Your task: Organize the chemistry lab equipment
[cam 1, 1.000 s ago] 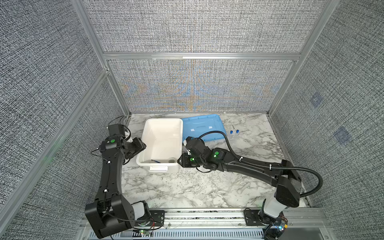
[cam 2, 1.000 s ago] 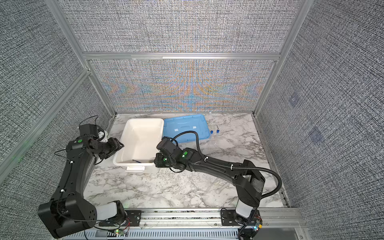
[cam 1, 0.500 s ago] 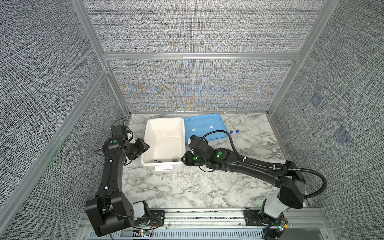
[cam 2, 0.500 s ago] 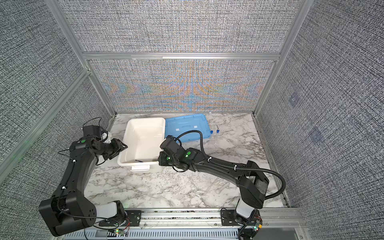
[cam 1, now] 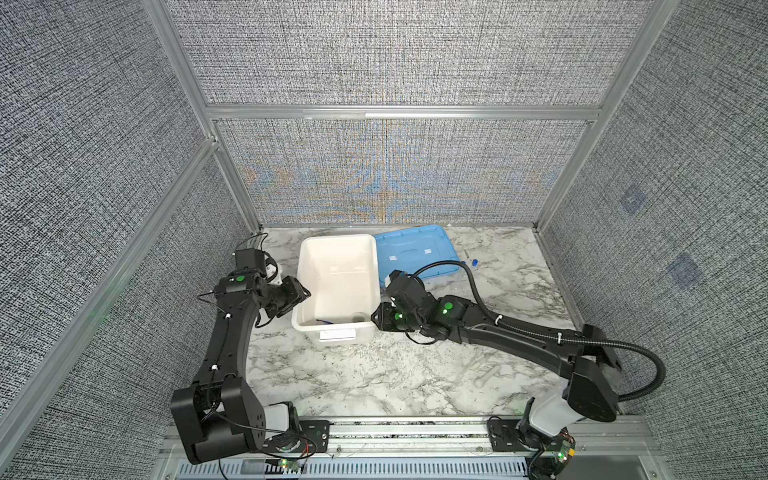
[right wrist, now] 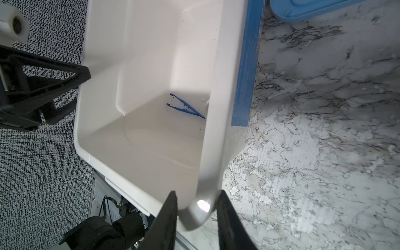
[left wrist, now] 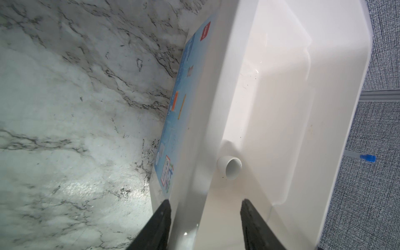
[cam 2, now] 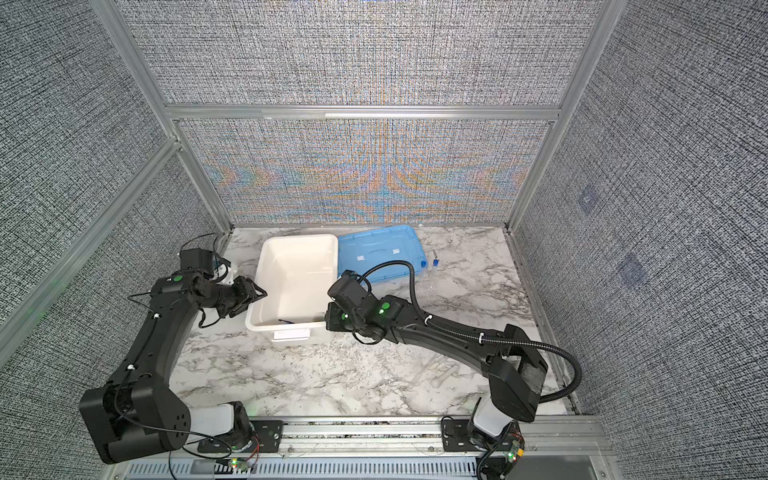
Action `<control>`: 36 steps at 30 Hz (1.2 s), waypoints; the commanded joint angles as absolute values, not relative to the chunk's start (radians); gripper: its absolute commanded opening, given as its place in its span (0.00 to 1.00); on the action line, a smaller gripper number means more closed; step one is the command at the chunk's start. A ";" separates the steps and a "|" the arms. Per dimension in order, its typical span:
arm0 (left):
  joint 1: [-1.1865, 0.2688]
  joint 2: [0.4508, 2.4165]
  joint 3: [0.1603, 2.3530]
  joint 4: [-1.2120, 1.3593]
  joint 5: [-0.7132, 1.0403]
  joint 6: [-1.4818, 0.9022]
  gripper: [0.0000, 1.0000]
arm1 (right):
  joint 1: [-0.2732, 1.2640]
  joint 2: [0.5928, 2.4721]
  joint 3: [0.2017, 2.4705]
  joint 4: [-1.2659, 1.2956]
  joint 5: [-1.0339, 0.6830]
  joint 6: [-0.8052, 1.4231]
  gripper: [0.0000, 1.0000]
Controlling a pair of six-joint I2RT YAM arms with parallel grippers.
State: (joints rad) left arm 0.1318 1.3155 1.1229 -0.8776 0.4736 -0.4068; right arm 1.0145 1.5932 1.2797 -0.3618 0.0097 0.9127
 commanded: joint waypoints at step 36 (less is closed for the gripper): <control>0.085 1.009 1.221 -0.989 0.373 -0.316 0.76 | 0.847 0.935 1.060 -1.094 0.431 0.854 0.99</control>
State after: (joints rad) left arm 0.0856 1.0267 1.2312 -0.9913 0.3492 -0.3492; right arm 0.8742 0.9821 1.0950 -0.9234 0.3840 0.7395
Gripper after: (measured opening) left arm 0.761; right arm 0.991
